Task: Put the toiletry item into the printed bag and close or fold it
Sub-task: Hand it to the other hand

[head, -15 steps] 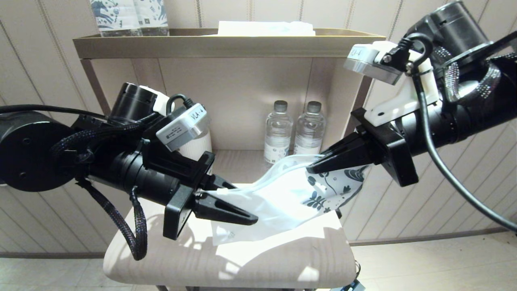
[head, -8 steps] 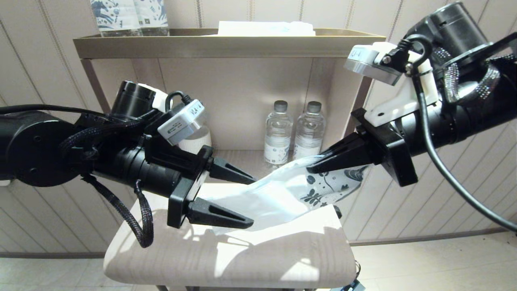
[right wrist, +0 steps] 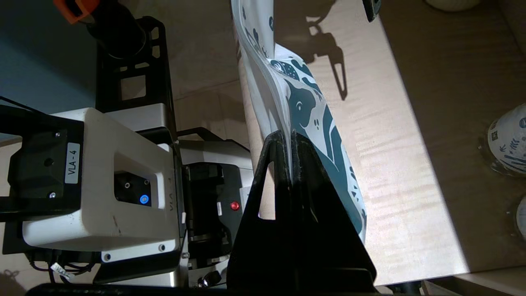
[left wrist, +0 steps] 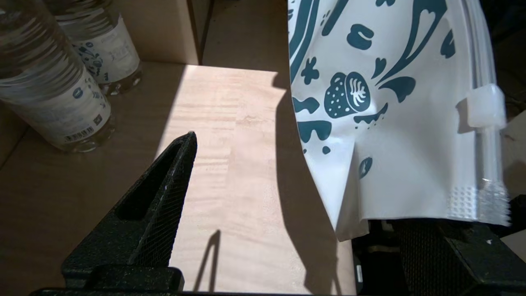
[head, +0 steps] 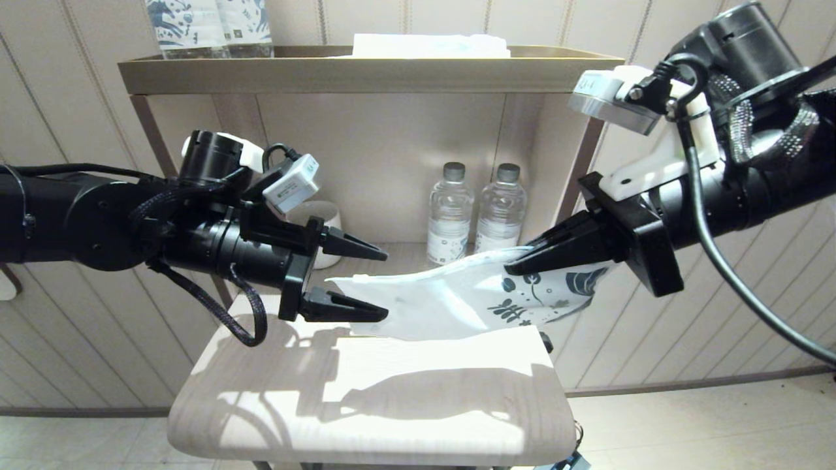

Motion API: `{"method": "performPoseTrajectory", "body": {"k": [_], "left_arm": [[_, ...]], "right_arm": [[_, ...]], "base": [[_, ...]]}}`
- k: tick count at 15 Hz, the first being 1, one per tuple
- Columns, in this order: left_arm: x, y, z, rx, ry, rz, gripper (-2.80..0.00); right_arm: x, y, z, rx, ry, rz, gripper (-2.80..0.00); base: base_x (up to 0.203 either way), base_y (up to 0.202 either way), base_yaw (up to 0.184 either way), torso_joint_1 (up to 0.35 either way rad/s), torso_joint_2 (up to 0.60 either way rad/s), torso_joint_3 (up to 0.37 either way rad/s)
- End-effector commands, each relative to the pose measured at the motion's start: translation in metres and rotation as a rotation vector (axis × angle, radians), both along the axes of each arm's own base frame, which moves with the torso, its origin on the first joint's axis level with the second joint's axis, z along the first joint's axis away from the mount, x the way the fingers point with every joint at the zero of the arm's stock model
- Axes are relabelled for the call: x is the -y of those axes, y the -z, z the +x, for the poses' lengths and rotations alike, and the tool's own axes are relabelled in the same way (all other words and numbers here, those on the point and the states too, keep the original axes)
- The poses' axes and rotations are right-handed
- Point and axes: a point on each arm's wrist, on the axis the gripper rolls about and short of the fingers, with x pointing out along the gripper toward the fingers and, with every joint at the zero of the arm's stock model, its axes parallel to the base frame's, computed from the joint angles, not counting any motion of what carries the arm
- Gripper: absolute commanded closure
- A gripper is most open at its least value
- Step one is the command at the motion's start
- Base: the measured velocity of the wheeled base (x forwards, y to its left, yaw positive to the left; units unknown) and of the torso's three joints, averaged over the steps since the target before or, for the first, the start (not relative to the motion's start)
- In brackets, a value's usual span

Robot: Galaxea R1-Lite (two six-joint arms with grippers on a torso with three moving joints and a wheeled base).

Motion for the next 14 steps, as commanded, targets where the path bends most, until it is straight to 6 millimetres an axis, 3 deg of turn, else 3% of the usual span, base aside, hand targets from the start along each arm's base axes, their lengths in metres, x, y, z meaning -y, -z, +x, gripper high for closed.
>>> {"method": "performPoseTrajectory", "body": {"k": [1, 3, 6, 9, 11, 14], "left_arm": [[-0.001, 0.005, -0.001, -0.030, 0.008, 0.010, -2.80], [0.000, 0.005, -0.006, -0.037, 0.035, 0.010, -2.80], [-0.012, -0.018, -0.031, 0.005, 0.066, -0.032, -2.80], [-0.060, -0.049, -0.054, 0.098, -0.095, -0.051, -2.80], [-0.085, -0.062, -0.091, 0.126, -0.195, -0.041, -2.80], [-0.103, -0.058, -0.155, 0.169, -0.340, 0.011, -2.80]], "right_arm": [[0.000, -0.002, 0.000, 0.006, -0.004, 0.004, 0.00], [0.000, -0.001, 0.001, 0.005, -0.003, 0.002, 0.00], [0.003, 0.001, 0.002, -0.008, 0.011, -0.001, 0.00], [0.011, -0.003, -0.003, 0.003, 0.032, 0.005, 0.00], [0.014, 0.000, -0.009, -0.009, 0.034, 0.002, 0.00], [0.021, 0.000, -0.024, -0.014, 0.040, 0.001, 0.00]], "base": [[0.000, 0.000, 0.000, 0.000, 0.00, 0.000], [0.000, 0.000, 0.000, 0.000, 0.00, 0.000], [0.000, 0.000, 0.000, 0.000, 0.00, 0.000], [0.000, 0.000, 0.000, 0.000, 0.00, 0.000], [0.000, 0.000, 0.000, 0.000, 0.00, 0.000], [0.000, 0.000, 0.000, 0.000, 0.00, 0.000]]}}
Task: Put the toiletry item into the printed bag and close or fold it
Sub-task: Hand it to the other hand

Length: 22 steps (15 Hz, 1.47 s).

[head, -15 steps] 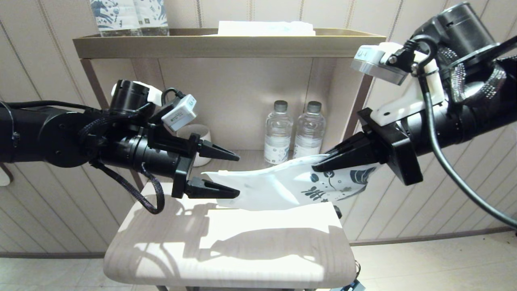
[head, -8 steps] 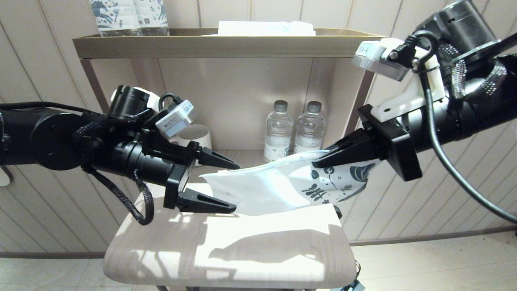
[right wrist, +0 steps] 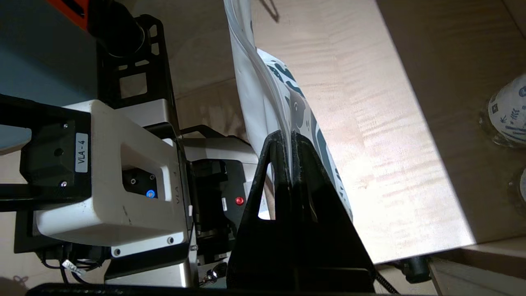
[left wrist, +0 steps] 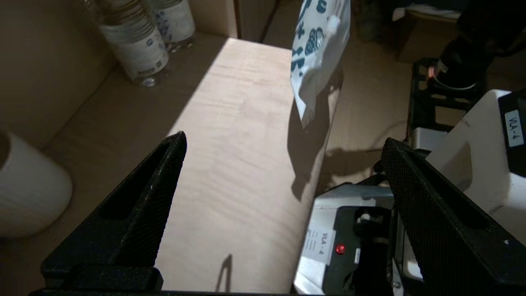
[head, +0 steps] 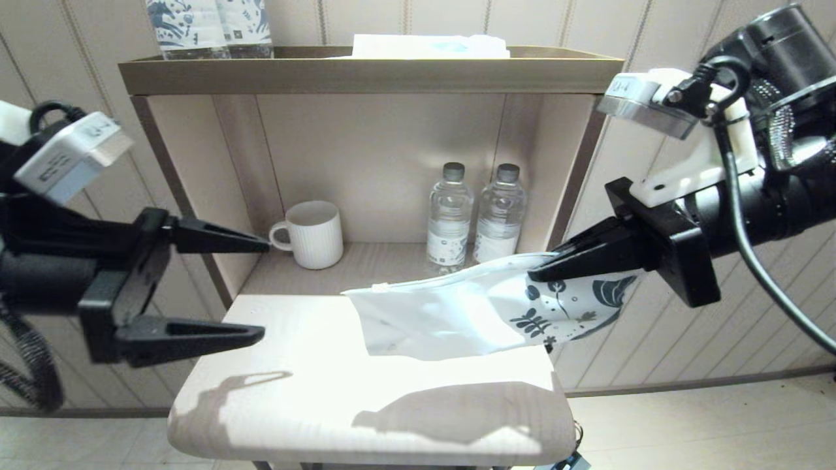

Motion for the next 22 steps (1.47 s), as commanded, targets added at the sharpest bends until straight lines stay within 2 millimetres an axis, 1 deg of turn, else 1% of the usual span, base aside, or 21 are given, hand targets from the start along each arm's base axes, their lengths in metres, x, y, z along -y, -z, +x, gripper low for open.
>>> {"method": "performPoseTrajectory", "body": {"k": [1, 2, 3, 4, 5, 6, 7, 8, 9, 10, 11, 12, 14, 15, 16, 17, 18, 20, 21, 22], "left_arm": [[-0.017, -0.011, -0.071, 0.127, -0.135, 0.020, -2.80], [-0.022, -0.015, -0.091, 0.140, -0.258, 0.024, -2.80], [-0.028, -0.021, -0.107, 0.132, -0.437, 0.010, -2.80], [-0.034, -0.031, -0.119, 0.123, -0.656, -0.034, -2.80], [-0.039, -0.046, -0.129, 0.138, -0.866, -0.100, -2.80], [-0.044, -0.061, -0.134, 0.171, -1.050, -0.168, -2.80], [-0.049, -0.074, -0.136, 0.214, -1.242, -0.234, -2.80], [-0.052, -0.085, -0.132, 0.260, -1.403, -0.290, -2.80], [-0.052, -0.094, -0.118, 0.306, -1.503, -0.338, -2.80], [-0.050, -0.101, -0.102, 0.349, -1.531, -0.365, -2.80], [-0.047, -0.103, -0.087, 0.377, -1.529, -0.367, -2.80], [-0.040, -0.102, -0.079, 0.372, -1.478, -0.355, -2.80], [-0.020, -0.097, -0.075, 0.322, -1.289, -0.320, -2.80], [-0.009, -0.092, -0.076, 0.277, -1.162, -0.267, -2.80], [-0.003, -0.088, -0.080, 0.212, -1.024, -0.192, -2.80], [-0.001, -0.086, -0.088, 0.132, -0.879, -0.121, -2.80], [-0.001, -0.088, -0.098, 0.049, -0.725, -0.072, -2.80], [-0.004, -0.094, -0.114, -0.088, -0.488, 0.003, -2.80], [-0.002, -0.092, -0.112, -0.081, -0.423, 0.082, -2.80], [0.003, -0.089, -0.105, -0.054, -0.372, 0.136, -2.80]], "right_arm": [[0.008, -0.002, -0.017, 0.002, 0.000, 0.005, 0.00], [0.011, -0.001, -0.024, -0.010, 0.007, 0.008, 0.00], [0.014, -0.001, -0.030, -0.017, 0.009, 0.009, 0.00], [0.017, -0.001, -0.037, -0.014, 0.010, 0.013, 0.00], [0.019, -0.001, -0.043, -0.008, 0.010, 0.018, 0.00], [0.021, 0.000, -0.048, 0.004, 0.009, 0.025, 0.00], [0.024, 0.000, -0.054, 0.019, 0.007, 0.034, 0.00], [0.026, 0.002, -0.060, 0.028, 0.005, 0.039, 0.00], [0.027, 0.004, -0.063, 0.026, 0.003, 0.040, 0.00], [0.026, 0.004, -0.065, 0.025, 0.001, 0.045, 0.00], [0.027, 0.002, -0.066, 0.032, 0.003, 0.048, 0.00], [0.028, 0.001, -0.067, 0.040, 0.009, 0.050, 0.00], [0.028, 0.000, -0.067, 0.041, 0.016, 0.046, 0.00], [0.027, 0.001, -0.066, 0.039, 0.018, 0.044, 0.00], [0.026, 0.001, -0.063, 0.037, 0.021, 0.040, 0.00], [0.025, 0.002, -0.060, 0.031, 0.021, 0.037, 0.00], [0.024, 0.002, -0.059, 0.032, 0.022, 0.037, 0.00], [0.021, 0.003, -0.053, 0.025, 0.025, 0.030, 0.00], [0.018, 0.002, -0.048, 0.028, 0.029, 0.027, 0.00], [0.016, 0.002, -0.043, 0.032, 0.029, 0.028, 0.00]], "base": [[0.000, 0.000, 0.000, 0.000, 0.00, 0.000], [0.000, 0.000, 0.000, 0.000, 0.00, 0.000], [0.000, 0.000, 0.000, 0.000, 0.00, 0.000], [0.000, 0.000, 0.000, 0.000, 0.00, 0.000], [0.000, 0.000, 0.000, 0.000, 0.00, 0.000], [0.000, 0.000, 0.000, 0.000, 0.00, 0.000], [0.000, 0.000, 0.000, 0.000, 0.00, 0.000], [0.000, 0.000, 0.000, 0.000, 0.00, 0.000], [0.000, 0.000, 0.000, 0.000, 0.00, 0.000], [0.000, 0.000, 0.000, 0.000, 0.00, 0.000], [0.000, 0.000, 0.000, 0.000, 0.00, 0.000], [0.000, 0.000, 0.000, 0.000, 0.00, 0.000], [0.000, 0.000, 0.000, 0.000, 0.00, 0.000], [0.000, 0.000, 0.000, 0.000, 0.00, 0.000], [0.000, 0.000, 0.000, 0.000, 0.00, 0.000], [0.000, 0.000, 0.000, 0.000, 0.00, 0.000], [0.000, 0.000, 0.000, 0.000, 0.00, 0.000], [0.000, 0.000, 0.000, 0.000, 0.00, 0.000], [0.000, 0.000, 0.000, 0.000, 0.00, 0.000], [0.000, 0.000, 0.000, 0.000, 0.00, 0.000]]}}
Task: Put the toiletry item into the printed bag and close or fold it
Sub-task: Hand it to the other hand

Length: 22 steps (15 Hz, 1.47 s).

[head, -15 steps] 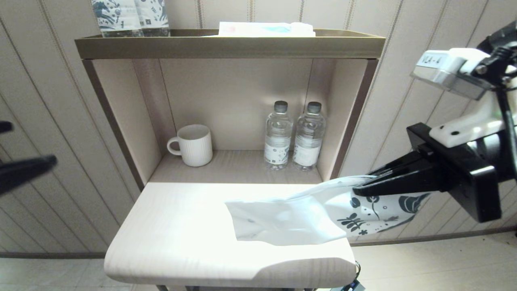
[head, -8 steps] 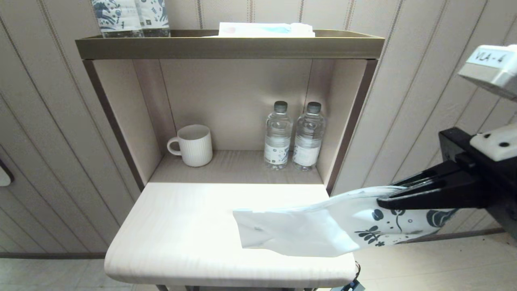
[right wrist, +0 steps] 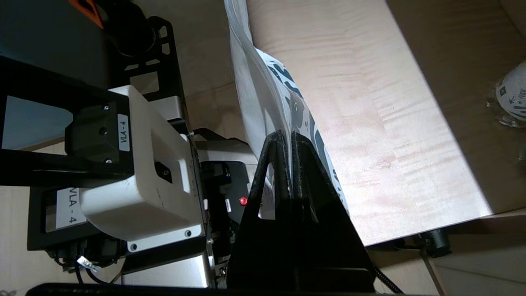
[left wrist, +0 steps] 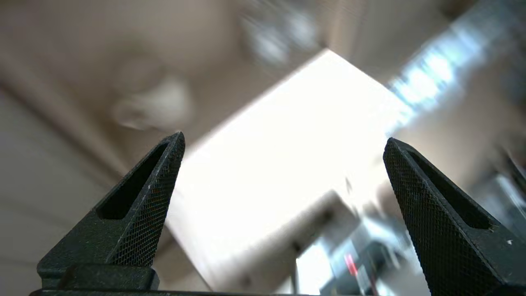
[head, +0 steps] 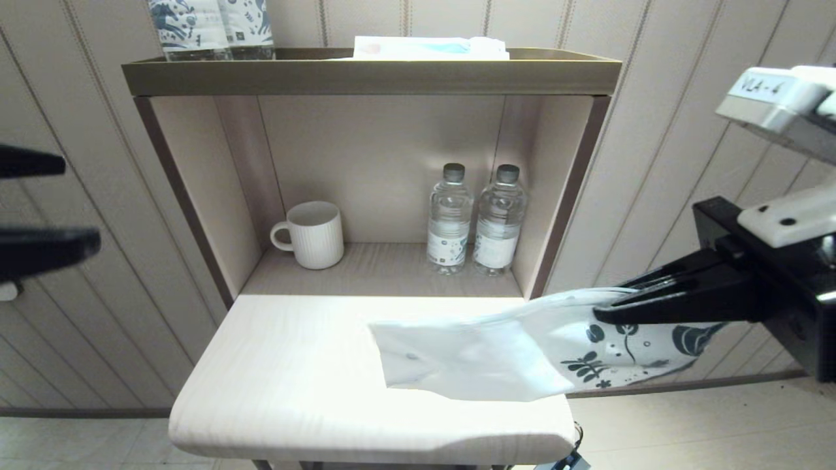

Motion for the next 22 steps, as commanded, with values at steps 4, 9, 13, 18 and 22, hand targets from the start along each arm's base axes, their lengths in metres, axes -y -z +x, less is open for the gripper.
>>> {"method": "performPoseTrajectory", "body": {"k": [4, 9, 13, 18, 22], "left_arm": [[0.035, 0.033, 0.049, -0.169, 0.326, 0.188, -2.80], [0.072, 0.053, 0.100, -0.198, 0.566, 0.055, -2.80], [0.081, 0.064, 0.114, -0.220, 0.631, 0.039, -2.80], [0.083, 0.079, 0.118, -0.233, 0.649, 0.053, -2.80], [0.080, 0.075, 0.117, -0.210, 0.653, 0.036, -2.80]], "right_arm": [[-0.022, -0.013, 0.021, -0.001, -0.038, 0.031, 0.00], [-0.058, -0.024, 0.046, -0.076, -0.066, 0.084, 0.00], [-0.062, -0.024, 0.051, -0.069, -0.074, 0.083, 0.00], [-0.058, -0.031, 0.051, -0.042, -0.068, 0.098, 0.00], [-0.056, -0.035, 0.049, -0.030, -0.066, 0.106, 0.00]], "base": [[0.000, 0.000, 0.000, 0.000, 0.00, 0.000], [0.000, 0.000, 0.000, 0.000, 0.00, 0.000], [0.000, 0.000, 0.000, 0.000, 0.00, 0.000], [0.000, 0.000, 0.000, 0.000, 0.00, 0.000], [0.000, 0.000, 0.000, 0.000, 0.00, 0.000]]}}
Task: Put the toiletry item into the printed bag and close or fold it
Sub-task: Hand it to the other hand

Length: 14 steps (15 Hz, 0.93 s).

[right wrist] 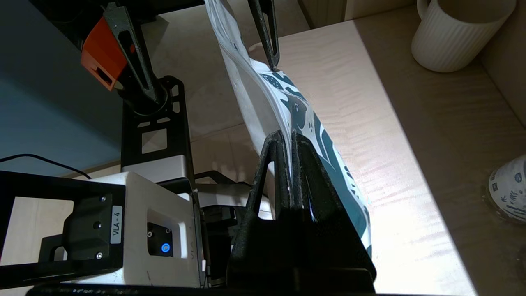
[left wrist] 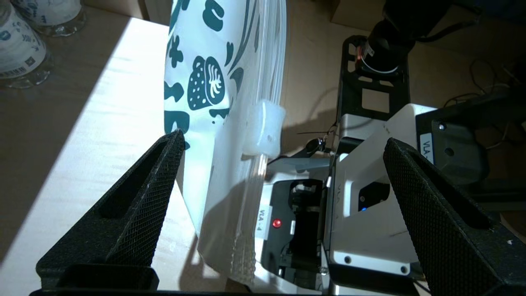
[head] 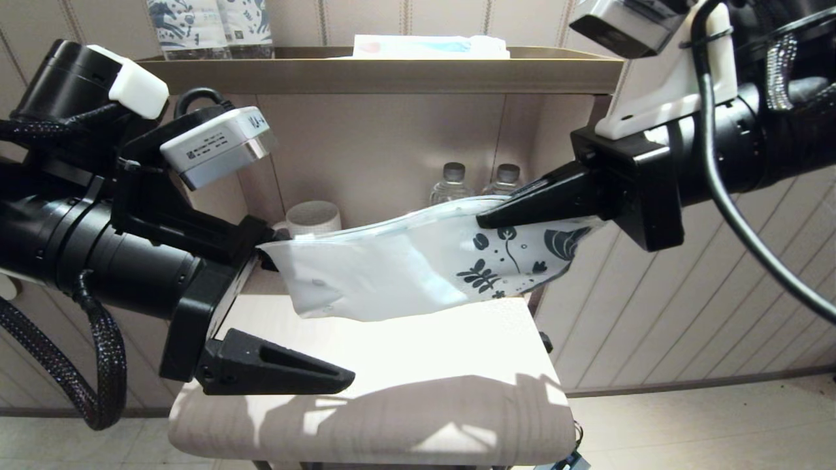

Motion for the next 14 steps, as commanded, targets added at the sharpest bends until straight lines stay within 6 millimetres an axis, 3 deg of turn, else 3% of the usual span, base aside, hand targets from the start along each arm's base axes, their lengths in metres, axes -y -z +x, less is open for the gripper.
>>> {"method": "performPoseTrajectory", "body": {"k": [1, 5, 6, 7, 14], "left_arm": [[-0.0009, -0.0036, -0.0009, 0.008, 0.010, -0.014, -2.80], [0.0010, -0.0069, 0.0022, 0.034, 0.011, -0.037, -2.80], [0.0011, -0.0072, 0.0024, 0.036, 0.010, -0.039, -0.14], [0.0007, -0.0068, 0.0017, 0.037, 0.008, -0.037, 0.00], [0.0010, -0.0033, 0.0017, 0.030, 0.021, -0.051, 0.00]], "right_arm": [[0.0011, -0.0006, -0.0021, 0.000, -0.005, 0.001, 0.00], [0.0012, 0.0001, -0.0036, -0.002, -0.008, -0.001, 0.00], [0.0008, 0.0005, -0.0038, -0.004, -0.009, -0.001, 0.00], [0.0005, 0.0005, -0.0040, -0.004, -0.011, -0.001, 0.00], [0.0007, 0.0016, -0.0029, -0.008, -0.008, -0.004, 0.00]], "base": [[0.000, 0.000, 0.000, 0.000, 0.00, 0.000], [0.000, 0.000, 0.000, 0.000, 0.00, 0.000], [0.000, 0.000, 0.000, 0.000, 0.00, 0.000], [0.000, 0.000, 0.000, 0.000, 0.00, 0.000], [0.000, 0.000, 0.000, 0.000, 0.00, 0.000]]}}
